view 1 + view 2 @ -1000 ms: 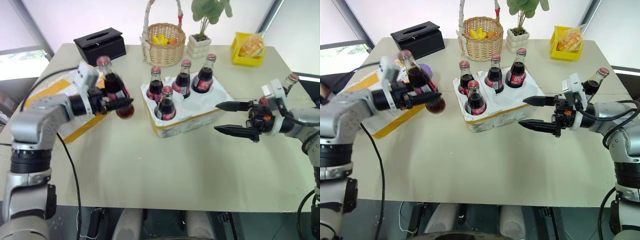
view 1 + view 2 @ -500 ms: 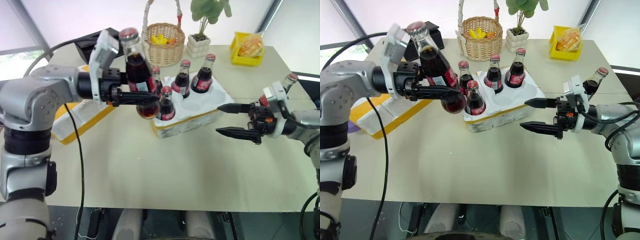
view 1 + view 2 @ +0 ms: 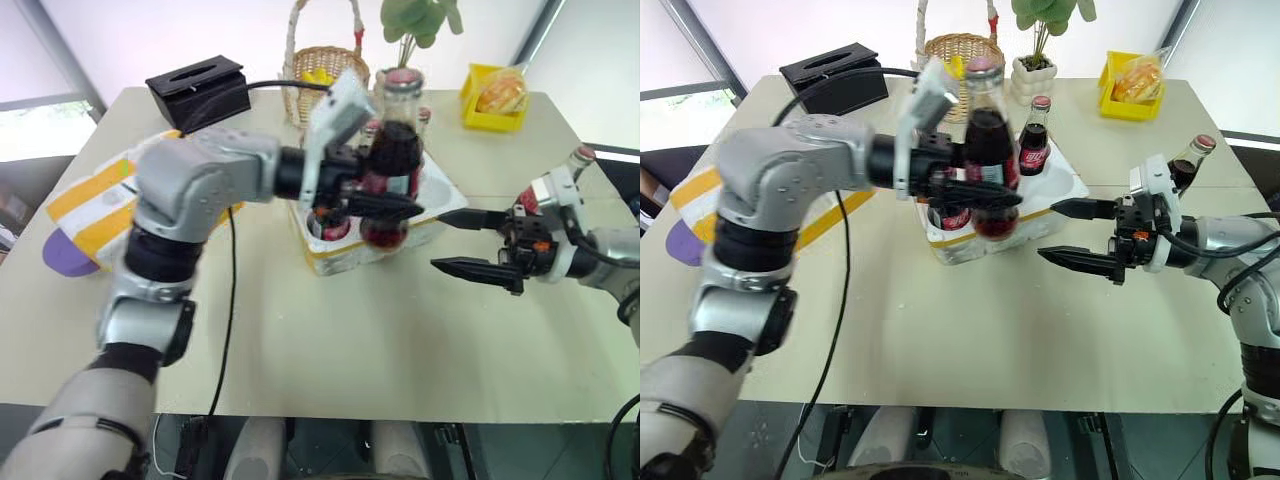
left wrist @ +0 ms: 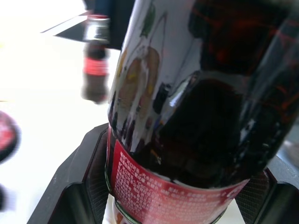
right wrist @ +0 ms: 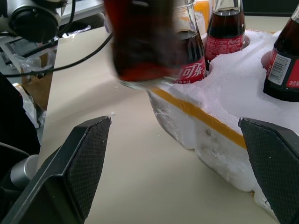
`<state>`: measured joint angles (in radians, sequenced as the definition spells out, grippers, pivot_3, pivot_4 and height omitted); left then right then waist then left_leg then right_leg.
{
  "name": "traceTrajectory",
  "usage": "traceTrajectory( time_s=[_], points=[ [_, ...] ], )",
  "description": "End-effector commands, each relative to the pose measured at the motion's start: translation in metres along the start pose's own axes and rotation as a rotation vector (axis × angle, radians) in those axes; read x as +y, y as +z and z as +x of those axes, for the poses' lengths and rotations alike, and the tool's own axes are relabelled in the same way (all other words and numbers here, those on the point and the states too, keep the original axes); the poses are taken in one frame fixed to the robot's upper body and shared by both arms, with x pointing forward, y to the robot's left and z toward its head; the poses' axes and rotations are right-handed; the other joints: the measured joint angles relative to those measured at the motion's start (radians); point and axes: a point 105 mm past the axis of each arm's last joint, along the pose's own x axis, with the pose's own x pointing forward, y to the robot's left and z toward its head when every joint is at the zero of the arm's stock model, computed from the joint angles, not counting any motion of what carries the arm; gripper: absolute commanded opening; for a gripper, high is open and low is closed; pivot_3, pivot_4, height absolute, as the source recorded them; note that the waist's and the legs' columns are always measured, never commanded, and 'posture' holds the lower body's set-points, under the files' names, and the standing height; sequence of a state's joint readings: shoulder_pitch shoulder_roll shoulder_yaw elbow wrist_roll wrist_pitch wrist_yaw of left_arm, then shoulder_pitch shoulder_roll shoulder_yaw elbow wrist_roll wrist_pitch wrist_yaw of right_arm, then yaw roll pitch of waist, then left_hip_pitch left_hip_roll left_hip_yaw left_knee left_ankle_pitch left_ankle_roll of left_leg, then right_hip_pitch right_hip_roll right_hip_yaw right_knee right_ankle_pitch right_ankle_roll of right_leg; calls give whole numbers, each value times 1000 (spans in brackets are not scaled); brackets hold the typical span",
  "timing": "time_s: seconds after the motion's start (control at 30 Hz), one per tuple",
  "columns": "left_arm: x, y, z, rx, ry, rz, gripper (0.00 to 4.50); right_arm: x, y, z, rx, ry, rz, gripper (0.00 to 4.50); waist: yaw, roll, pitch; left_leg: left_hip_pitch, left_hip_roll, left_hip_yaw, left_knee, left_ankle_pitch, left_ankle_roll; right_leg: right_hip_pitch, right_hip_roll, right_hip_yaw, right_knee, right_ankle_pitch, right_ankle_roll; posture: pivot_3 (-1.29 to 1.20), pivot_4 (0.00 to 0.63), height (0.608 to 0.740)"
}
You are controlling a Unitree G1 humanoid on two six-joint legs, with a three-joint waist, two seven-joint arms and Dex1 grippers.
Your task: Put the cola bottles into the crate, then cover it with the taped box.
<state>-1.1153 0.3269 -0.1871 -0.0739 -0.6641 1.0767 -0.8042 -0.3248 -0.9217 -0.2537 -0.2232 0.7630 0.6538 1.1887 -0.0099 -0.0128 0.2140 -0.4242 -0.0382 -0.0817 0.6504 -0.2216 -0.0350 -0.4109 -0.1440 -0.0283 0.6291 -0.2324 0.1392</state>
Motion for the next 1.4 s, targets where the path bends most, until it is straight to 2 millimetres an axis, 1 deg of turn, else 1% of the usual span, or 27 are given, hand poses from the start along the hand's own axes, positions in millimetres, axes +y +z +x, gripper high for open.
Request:
traceTrajectory(
  time_s=[0.03, 0.13, 0.23, 0.33, 0.43, 0.57, 0.63, 0.7, 0.77, 0.87, 0.93, 1.1, 1.27, 1.4],
  points=[
    [-13, 37, 12, -95, 9, 88, 2807, 3, 11, -3, -25, -9, -36, 4500, -1, 0, 0, 0, 0, 0, 0, 0, 0, 0, 0, 0, 0, 0, 0, 0, 150, 740],
    [-16, 44, 25, -111, 22, 66, 2807, 3, 11, -2, -27, -11, -34, 4500, 2, 0, 0, -1, 0, 0, 0, 0, 0, -1, 0, 0, 0, 0, 0, 0, 150, 740],
    [-15, 42, 41, -97, 70, 35, 2807, 2, 11, -1, -30, -12, -32, 4500, 0, 0, 0, 0, 0, 0, 0, 0, 0, 0, 0, 0, 0, 0, 1, 0, 150, 740],
    [-4, 41, 54, -89, 176, -20, 2807, 2, 11, -1, -30, -11, -29, 4500, 1, 0, 0, 0, 0, 0, 0, 0, 0, 0, 0, 0, 1, 0, 1, 0, 150, 740],
    [6, 38, 62, -61, 287, -54, 2807, 2, 12, -1, -29, -10, -25, 4500, 1, 0, 0, 0, 0, 0, 1, 0, 0, 0, 0, 0, 1, 0, 1, 0, 150, 740],
    [25, 32, 62, -16, 490, -42, 2807, 3, 11, -3, -23, -10, -21, 4500, 0, 0, 0, 0, 0, 0, 0, 0, 0, 0, 0, 0, 0, -1, 1, 0, 150, 740],
    [30, 25, 64, 10, 545, -59, 2807, 2, 10, -5, -14, -14, -25, 4500, 1, 0, 0, 0, 0, 0, 0, 0, 0, 0, 0, 0, 0, -1, 1, 0, 150, 740],
    [32, 21, 67, 28, 568, -67, 2807, 0, 10, -7, -2, -28, -45, 4500, 3, 0, 0, 0, 0, 0, 0, 0, 0, 0, 0, 0, 0, -1, 1, 0, 150, 740],
    [32, 19, 68, 26, 586, -84, 2807, -7, 11, -11, 11, -64, -66, 4500, 6, 0, 0, -1, -1, 0, 0, 0, 0, 0, 0, 0, 0, -1, 2, 0, 150, 740],
    [33, 13, 69, 55, 610, -88, 2807, -12, 14, -25, 29, -86, -72, 4500, 21, 0, 0, -1, -1, 0, 0, 0, 0, 0, 0, 0, -1, -1, 2, 0, 150, 740],
    [38, 10, 69, 55, 646, -97, 2807, -15, 14, -29, 43, -95, -79, 4500, 24, 0, 0, -1, -1, 0, 0, 0, 0, 0, 0, 0, -1, -1, 2, 0, 150, 740],
    [51, -1, 68, 80, 759, -127, 2807, -17, 13, -31, 51, -102, -88, 4500, 23, 0, 0, -1, -1, 1, 1, 0, 0, 0, 0, 0, -1, 0, 2, 0, 150, 740],
    [57, -2, 64, 79, 836, -131, 2807, -19, 11, -35, 62, -105, -90, 4500, 22, 0, 0, 0, -1, 1, 3, 0, -1, 2, 0, 0, -1, -1, 5, 0, 150, 740],
    [58, -8, 56, 106, 886, -162, 2807, -24, 7, -39, 71, -112, -88, 4500, 22, 0, 0, 0, -1, 0, 3, 1, -1, 1, 0, 0, 0, 0, 6, 0, 150, 740]
  ],
)
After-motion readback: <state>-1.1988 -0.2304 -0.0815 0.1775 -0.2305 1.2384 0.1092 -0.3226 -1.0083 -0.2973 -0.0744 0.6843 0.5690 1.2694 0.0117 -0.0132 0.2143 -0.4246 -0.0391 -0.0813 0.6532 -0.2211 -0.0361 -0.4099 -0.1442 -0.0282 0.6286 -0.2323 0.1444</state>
